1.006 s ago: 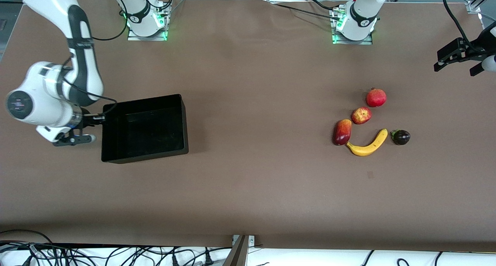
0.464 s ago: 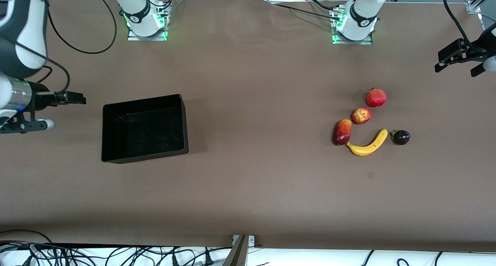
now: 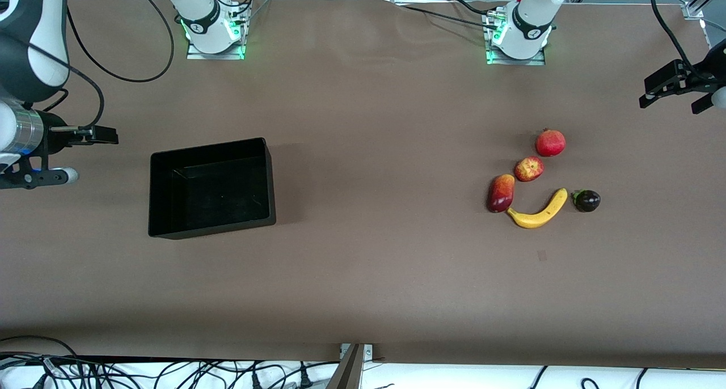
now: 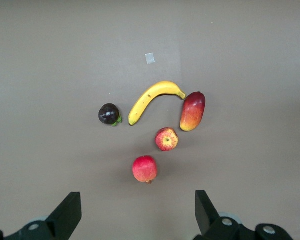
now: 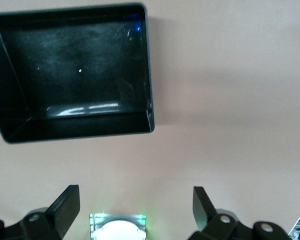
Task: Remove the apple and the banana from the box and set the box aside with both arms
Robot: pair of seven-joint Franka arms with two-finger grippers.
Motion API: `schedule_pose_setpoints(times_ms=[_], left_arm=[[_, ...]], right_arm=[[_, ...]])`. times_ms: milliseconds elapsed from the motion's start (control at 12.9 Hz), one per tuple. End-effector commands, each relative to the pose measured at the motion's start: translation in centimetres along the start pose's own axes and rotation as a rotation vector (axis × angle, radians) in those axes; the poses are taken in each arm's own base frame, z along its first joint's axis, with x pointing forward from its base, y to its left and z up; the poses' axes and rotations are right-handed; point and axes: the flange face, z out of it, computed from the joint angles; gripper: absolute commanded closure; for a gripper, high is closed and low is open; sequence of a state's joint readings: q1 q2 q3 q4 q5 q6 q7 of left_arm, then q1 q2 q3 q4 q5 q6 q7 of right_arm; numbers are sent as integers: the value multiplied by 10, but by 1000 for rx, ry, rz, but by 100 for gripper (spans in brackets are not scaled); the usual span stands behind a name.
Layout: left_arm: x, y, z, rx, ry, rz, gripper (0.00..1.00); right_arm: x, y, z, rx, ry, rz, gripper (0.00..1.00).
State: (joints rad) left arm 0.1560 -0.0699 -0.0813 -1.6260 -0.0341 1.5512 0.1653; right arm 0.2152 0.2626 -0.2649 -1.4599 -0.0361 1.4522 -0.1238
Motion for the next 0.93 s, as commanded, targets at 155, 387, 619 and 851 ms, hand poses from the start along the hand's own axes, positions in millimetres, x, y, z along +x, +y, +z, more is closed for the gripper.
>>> schedule_pose_setpoints(times_ms=[155, 387, 619, 851], left_arm=[[4, -1, -16, 3, 30, -5, 0], [4, -1, -16, 1, 30, -5, 0], [5, -1, -15, 1, 28, -5, 0], [5, -1, -15, 1, 30, -5, 0]], right_arm=[[-59, 1, 8, -1, 196, -8, 0], [-71, 4, -9, 11, 213, 15, 0], [-77, 8, -15, 36, 224, 60, 0], [-74, 8, -17, 36, 225, 54, 0]])
